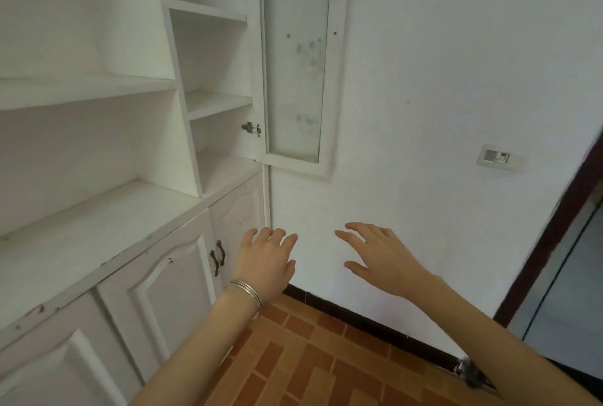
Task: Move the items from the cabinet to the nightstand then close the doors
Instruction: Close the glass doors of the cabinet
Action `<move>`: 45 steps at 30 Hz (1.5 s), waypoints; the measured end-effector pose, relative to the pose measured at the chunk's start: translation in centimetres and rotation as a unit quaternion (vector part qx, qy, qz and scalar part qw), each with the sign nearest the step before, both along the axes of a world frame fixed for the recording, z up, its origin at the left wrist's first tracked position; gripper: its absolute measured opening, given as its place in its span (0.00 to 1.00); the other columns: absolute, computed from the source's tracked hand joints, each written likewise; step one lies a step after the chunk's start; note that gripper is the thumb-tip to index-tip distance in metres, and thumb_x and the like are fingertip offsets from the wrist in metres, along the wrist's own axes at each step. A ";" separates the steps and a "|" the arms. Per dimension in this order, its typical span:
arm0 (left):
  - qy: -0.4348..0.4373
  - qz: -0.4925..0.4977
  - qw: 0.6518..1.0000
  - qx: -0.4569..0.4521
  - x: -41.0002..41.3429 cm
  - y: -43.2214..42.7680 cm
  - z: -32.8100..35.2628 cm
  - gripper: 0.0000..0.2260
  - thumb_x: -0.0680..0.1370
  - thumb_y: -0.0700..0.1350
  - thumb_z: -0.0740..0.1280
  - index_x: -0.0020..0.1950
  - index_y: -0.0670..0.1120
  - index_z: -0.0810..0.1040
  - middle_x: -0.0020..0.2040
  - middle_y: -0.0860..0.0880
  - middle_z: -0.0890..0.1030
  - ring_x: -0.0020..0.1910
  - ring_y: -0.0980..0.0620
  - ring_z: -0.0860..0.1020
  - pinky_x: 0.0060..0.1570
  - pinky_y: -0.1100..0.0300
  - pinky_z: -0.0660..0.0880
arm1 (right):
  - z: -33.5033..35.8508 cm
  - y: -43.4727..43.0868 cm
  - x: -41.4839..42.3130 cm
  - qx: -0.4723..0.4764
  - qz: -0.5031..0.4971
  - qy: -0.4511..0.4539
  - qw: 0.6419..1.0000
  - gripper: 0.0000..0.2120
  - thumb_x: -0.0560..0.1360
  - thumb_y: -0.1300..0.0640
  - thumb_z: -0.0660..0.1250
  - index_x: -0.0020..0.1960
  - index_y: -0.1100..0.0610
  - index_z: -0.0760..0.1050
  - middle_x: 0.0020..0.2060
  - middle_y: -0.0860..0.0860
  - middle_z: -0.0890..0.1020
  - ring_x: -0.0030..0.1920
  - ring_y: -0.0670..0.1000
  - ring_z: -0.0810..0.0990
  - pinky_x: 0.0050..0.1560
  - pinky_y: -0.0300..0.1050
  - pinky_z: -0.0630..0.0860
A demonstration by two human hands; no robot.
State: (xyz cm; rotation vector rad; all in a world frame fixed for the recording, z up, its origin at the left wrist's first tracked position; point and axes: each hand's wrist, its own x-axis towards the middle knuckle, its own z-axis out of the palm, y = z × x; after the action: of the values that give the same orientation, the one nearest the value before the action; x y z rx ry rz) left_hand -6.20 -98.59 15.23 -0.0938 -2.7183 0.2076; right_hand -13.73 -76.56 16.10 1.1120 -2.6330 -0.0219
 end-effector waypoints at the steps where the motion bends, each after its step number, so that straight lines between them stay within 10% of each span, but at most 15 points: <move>1: 0.002 0.000 1.000 0.001 -0.9 0.2 0.3 0.22 0.80 0.53 0.55 0.73 0.51 0.61 0.69 0.51 0.69 0.67 0.49 0.66 0.68 0.50 0.57 | 0.2 0.2 -1.0 -0.008 0.005 0.004 1.000 0.26 0.79 0.46 0.56 0.74 0.51 0.55 0.73 0.52 0.60 0.71 0.53 0.60 0.69 0.50 0.57; 13: 0.087 -0.019 0.996 -0.022 -17.2 -3.5 1.3 0.23 0.58 0.50 0.79 0.50 0.48 0.82 0.46 0.48 0.83 0.44 0.47 0.81 0.44 0.48 0.79 | 0.1 -1.6 -17.3 -0.037 0.008 0.034 0.999 0.28 0.68 0.50 0.74 0.65 0.54 0.70 0.61 0.55 0.77 0.57 0.56 0.78 0.52 0.54 0.76; 20: 0.150 -0.040 0.988 -0.024 -29.2 -6.5 5.8 0.22 0.56 0.48 0.78 0.49 0.48 0.82 0.45 0.48 0.82 0.43 0.46 0.81 0.44 0.49 0.78 | 5.3 -5.5 -28.3 -0.057 0.010 0.082 0.995 0.26 0.78 0.48 0.60 0.73 0.52 0.58 0.72 0.54 0.62 0.69 0.55 0.63 0.66 0.51 0.60; 45: 0.190 0.039 0.981 -0.011 -55.1 -4.9 6.8 0.22 0.62 0.45 0.76 0.54 0.45 0.80 0.49 0.44 0.82 0.46 0.42 0.80 0.46 0.49 0.76 | 10.5 -7.4 -59.6 -0.081 0.108 0.090 0.987 0.29 0.76 0.52 0.62 0.73 0.60 0.57 0.69 0.58 0.66 0.65 0.58 0.68 0.61 0.53 0.66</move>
State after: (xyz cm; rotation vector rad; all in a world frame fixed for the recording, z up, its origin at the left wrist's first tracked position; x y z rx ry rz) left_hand -61.33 -103.53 22.01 0.0441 -2.3411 0.2518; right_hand -73.37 -83.98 26.58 1.2687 -2.2990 0.1279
